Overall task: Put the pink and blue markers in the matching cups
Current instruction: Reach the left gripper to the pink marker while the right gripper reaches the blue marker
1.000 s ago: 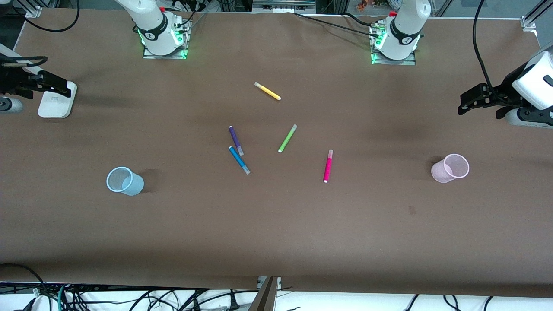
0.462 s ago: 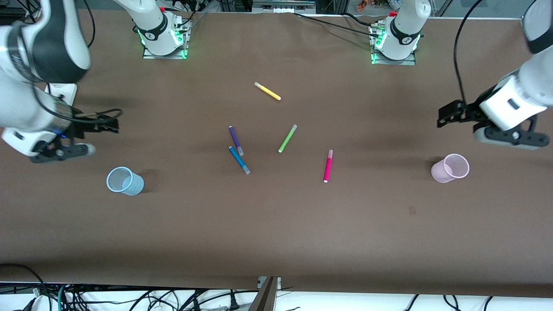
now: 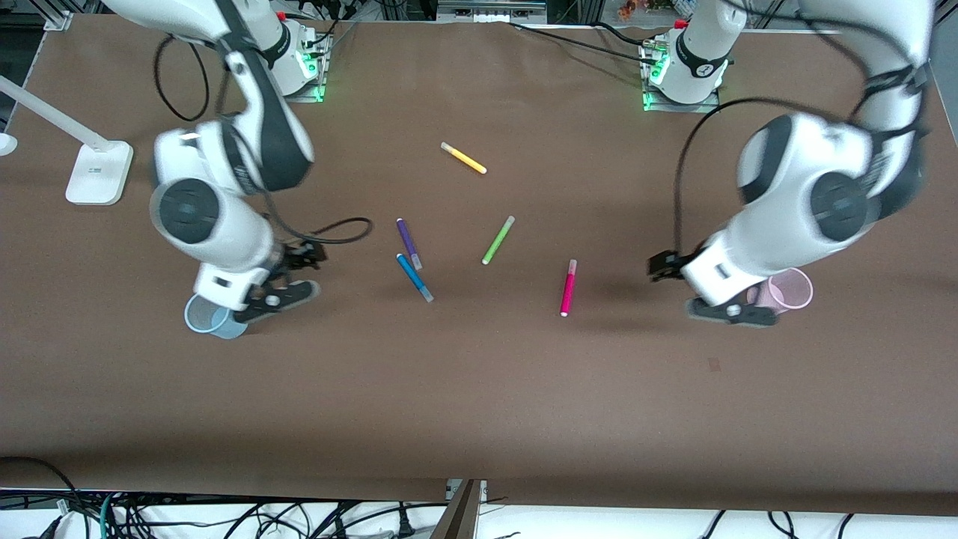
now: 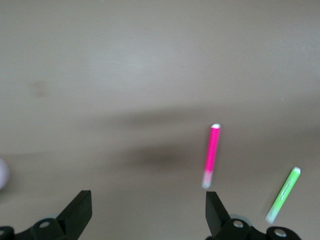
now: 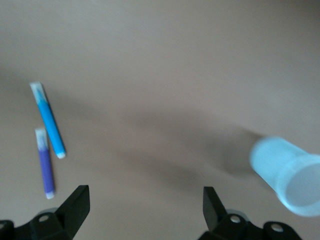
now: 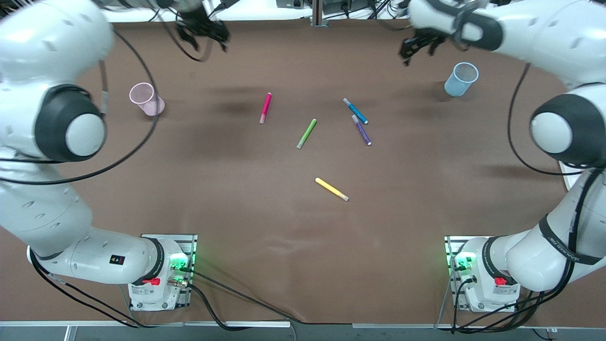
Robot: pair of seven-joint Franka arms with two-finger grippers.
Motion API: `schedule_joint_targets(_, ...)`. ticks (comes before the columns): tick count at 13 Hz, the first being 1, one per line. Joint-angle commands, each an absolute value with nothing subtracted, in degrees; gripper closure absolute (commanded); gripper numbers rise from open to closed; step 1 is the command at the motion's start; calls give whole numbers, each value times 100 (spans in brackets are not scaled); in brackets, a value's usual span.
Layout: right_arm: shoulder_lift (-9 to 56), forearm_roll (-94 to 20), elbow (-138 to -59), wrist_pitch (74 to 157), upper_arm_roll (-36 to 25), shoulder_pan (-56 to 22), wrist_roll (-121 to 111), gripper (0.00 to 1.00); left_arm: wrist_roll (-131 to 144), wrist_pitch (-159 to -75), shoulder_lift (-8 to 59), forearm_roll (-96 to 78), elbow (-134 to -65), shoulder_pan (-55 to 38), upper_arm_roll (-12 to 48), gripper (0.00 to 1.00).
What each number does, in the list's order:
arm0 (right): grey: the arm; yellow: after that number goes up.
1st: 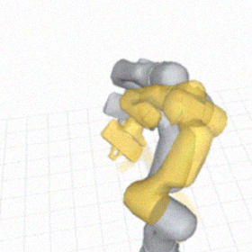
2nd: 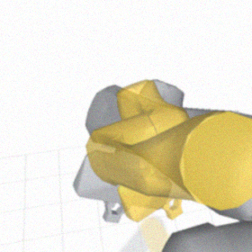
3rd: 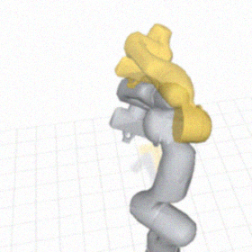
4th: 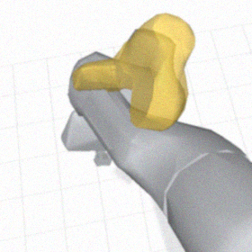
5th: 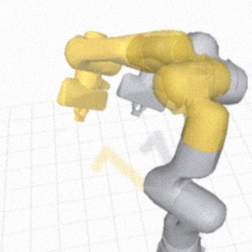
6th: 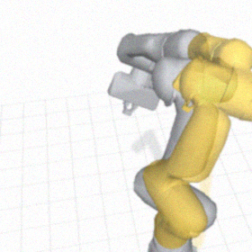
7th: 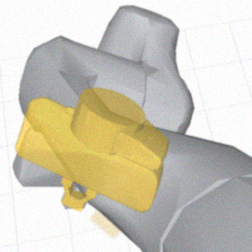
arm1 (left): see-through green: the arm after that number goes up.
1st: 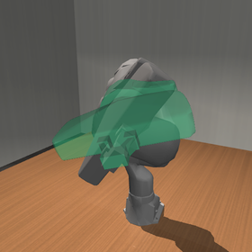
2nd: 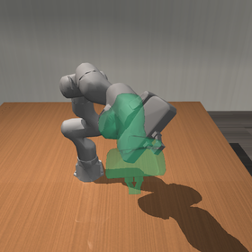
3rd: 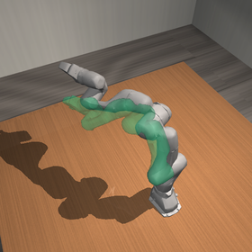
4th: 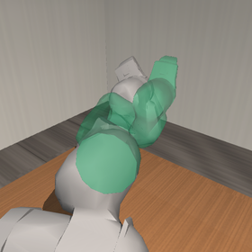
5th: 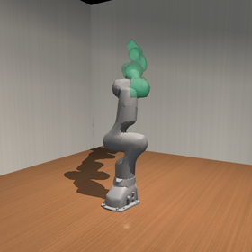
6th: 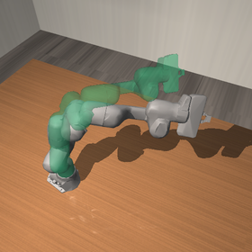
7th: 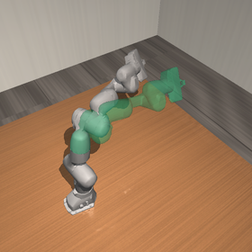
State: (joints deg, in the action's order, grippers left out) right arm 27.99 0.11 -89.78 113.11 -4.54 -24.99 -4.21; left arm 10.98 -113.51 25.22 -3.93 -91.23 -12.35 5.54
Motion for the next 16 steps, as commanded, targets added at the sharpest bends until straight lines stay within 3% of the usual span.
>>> schedule_joint_targets(1, 3294, -455, -8807, 11872, -519, -2759, -404, 0, 1563, -12301, 2794, -387, -9666, -1704, 492, 0)
schedule_joint_targets(5, 3901, -756, -8763, 12979, -352, -2970, -439, 0, 1968, -12910, 3215, -378, -9967, -2143, 492, 0)
schedule_joint_targets(9, 4350, -756, -8499, 13245, -141, -3014, -378, 0, 2355, -13595, 3498, 17, -10379, -2391, 475, 0)
schedule_joint_targets(13, 4649, -738, -8490, 13666, -141, -3287, -378, 0, 2355, -13658, 3489, 26, -10564, -2399, 483, 0)
schedule_joint_targets(16, 4711, -694, -8499, 13685, -141, -3401, -387, 0, 2460, -13658, 3489, 26, -10635, -2399, 483, 30)
